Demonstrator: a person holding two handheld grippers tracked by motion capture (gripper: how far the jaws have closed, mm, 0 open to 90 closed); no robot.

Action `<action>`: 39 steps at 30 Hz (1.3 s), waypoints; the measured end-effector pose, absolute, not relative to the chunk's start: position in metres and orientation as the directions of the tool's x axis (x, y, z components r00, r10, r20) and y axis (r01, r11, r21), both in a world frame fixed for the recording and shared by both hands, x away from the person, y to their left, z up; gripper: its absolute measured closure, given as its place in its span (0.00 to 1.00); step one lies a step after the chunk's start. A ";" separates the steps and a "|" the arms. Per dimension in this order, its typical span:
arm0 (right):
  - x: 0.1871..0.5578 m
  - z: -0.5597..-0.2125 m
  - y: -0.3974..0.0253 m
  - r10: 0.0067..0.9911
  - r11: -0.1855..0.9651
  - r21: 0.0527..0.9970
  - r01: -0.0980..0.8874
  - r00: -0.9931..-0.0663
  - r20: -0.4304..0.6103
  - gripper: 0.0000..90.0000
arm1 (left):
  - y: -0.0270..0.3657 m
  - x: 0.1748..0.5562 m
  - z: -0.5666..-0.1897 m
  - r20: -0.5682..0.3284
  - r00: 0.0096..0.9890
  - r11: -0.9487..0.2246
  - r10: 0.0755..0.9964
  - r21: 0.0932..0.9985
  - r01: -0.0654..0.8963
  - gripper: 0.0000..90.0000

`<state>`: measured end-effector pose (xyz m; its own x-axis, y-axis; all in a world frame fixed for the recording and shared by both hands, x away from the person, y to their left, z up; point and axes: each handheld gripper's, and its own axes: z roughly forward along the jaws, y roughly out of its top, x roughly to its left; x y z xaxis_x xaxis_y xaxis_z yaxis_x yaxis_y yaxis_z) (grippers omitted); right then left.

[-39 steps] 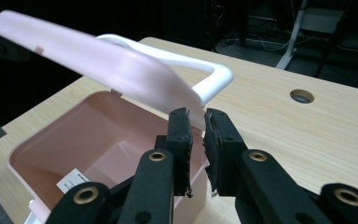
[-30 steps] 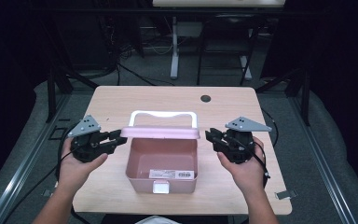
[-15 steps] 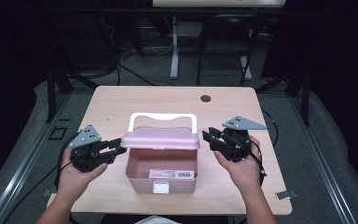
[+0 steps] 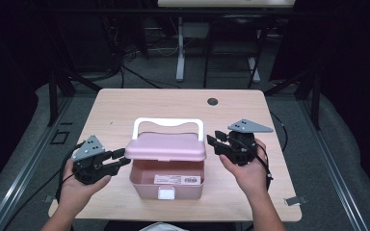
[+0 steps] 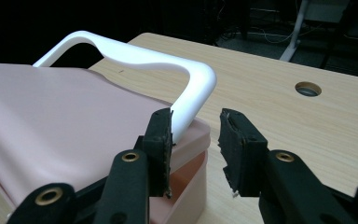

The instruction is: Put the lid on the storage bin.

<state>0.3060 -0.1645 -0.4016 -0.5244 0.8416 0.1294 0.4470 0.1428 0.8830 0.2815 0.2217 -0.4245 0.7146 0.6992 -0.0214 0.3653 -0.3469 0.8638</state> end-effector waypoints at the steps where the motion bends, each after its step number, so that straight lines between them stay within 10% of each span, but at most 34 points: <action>1: 0.307 -0.402 -0.164 0.841 0.141 0.883 0.449 -0.524 0.132 0.70 | 0.222 0.281 -0.425 -0.021 0.714 -0.346 0.700 0.864 0.365 0.74; 39: 0.329 -0.417 -0.152 0.817 0.141 0.857 0.496 -0.547 0.183 0.61 | 0.224 0.261 -0.449 -0.029 0.709 -0.348 0.705 0.857 0.380 0.74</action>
<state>0.3295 -0.1517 -0.4174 -0.5474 0.8166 0.1830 0.4965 0.1409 0.8565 0.2615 0.2240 -0.4488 0.7088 0.7048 -0.0286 0.3803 -0.3478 0.8570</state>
